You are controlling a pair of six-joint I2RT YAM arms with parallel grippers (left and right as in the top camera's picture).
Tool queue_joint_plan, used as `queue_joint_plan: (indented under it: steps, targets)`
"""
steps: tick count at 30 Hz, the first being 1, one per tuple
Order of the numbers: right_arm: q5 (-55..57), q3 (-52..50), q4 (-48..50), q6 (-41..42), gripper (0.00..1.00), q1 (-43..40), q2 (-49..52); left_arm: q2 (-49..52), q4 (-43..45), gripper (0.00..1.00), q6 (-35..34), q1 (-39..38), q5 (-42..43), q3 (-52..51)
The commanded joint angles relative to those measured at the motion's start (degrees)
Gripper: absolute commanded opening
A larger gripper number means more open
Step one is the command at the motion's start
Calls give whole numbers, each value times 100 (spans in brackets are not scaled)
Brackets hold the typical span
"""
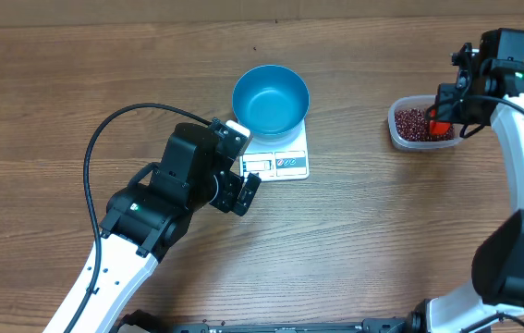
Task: Scoop item into bowl and weigh 150g on scale
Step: 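Move the right gripper with the red scoop over the bean tub, then lower the red scoop into the beans and drag it through them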
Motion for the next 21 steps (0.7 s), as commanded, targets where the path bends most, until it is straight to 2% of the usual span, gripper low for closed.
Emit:
queue_joint_plan:
  steps: [1, 10, 21]
  targets:
    - [269, 146, 170, -136, 4, -22, 153, 35, 17, 100, -55, -15, 87, 138]
    - [761, 144, 131, -306, 4, -22, 214, 35, 17, 100, -55, -15, 87, 138]
    - [417, 144, -85, -238, 4, -22, 474, 35, 17, 100, -55, -15, 87, 138]
